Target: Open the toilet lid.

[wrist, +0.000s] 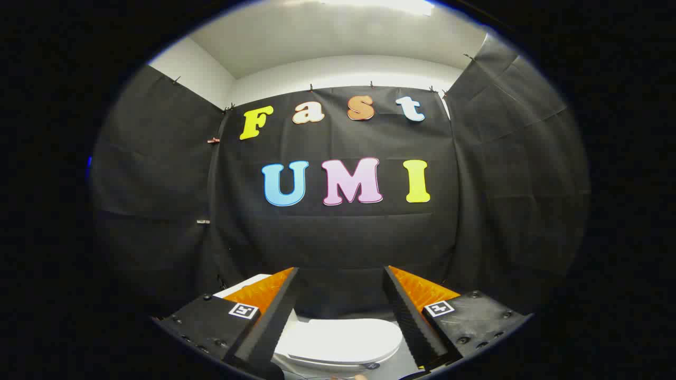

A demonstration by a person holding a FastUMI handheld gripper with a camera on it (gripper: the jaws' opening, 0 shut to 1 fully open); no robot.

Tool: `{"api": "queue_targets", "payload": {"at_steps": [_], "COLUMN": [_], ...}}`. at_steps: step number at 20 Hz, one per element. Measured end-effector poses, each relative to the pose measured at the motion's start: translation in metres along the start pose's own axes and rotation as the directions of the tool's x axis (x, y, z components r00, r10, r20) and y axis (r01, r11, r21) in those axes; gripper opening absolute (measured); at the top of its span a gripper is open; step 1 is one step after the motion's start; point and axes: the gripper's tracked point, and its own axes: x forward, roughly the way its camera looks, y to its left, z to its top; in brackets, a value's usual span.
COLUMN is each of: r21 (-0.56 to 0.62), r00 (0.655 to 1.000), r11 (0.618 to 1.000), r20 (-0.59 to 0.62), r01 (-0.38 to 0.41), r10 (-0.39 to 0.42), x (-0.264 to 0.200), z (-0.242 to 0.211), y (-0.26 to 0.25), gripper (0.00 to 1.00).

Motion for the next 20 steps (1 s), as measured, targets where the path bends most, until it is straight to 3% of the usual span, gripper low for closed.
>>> {"api": "queue_targets", "payload": {"at_steps": [7, 20], "r21": [0.01, -0.007], "r00": [0.999, 0.999], "r11": [1.0, 1.0], "r20": [-0.031, -0.034], "r01": [0.019, -0.013], "r10": [-0.019, 0.012], "x": [0.004, 0.0016], "z": [-0.006, -0.003], "y": [-0.0018, 0.0015], "gripper": [0.98, 0.98]}}
